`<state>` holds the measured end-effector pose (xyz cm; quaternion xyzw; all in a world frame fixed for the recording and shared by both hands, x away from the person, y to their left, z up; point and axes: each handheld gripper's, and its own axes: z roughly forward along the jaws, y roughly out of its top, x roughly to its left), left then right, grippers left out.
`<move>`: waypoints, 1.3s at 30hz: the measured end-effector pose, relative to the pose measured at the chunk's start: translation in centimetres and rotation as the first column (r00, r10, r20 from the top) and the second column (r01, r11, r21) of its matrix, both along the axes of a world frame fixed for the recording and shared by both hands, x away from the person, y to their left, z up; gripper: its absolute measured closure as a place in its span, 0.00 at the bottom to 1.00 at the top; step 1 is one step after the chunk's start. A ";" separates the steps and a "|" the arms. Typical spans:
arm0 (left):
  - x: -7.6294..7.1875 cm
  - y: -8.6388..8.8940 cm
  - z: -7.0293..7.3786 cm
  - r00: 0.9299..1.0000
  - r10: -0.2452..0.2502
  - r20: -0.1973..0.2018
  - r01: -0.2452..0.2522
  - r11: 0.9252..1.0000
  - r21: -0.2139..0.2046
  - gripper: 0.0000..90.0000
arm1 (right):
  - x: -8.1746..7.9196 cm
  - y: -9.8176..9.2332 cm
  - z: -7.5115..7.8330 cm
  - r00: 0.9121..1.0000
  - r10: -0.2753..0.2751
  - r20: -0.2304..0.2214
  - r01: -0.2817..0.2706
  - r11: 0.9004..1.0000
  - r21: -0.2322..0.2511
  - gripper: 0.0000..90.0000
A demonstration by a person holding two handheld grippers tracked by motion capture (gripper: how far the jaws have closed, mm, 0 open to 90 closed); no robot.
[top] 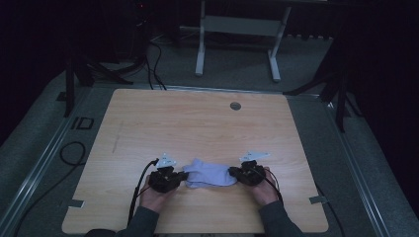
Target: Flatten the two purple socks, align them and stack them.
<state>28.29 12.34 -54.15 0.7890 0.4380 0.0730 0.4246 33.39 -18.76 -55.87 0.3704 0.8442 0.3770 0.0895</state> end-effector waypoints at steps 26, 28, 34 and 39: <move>-0.5 -2.7 0.2 0.989 -0.017 0.145 -0.010 0.983 0.185 0.94 | -0.3 0.4 0.0 1.000 0.006 0.017 -0.006 1.000 -0.012 0.93; -0.3 -3.0 -0.3 0.991 -0.023 0.135 -0.004 0.981 0.196 0.96 | -0.3 0.4 0.0 1.000 0.003 0.013 -0.003 1.000 -0.008 0.93; 0.3 -3.4 -1.4 0.993 -0.026 0.119 -0.008 0.960 0.281 0.97 | -0.4 0.5 0.0 1.000 0.004 0.022 -0.003 1.000 -0.016 0.93; 0.6 -3.3 -1.7 0.992 -0.017 0.121 -0.019 0.958 0.286 0.98 | -0.4 0.5 0.0 0.999 0.007 0.031 -0.006 1.000 -0.025 0.93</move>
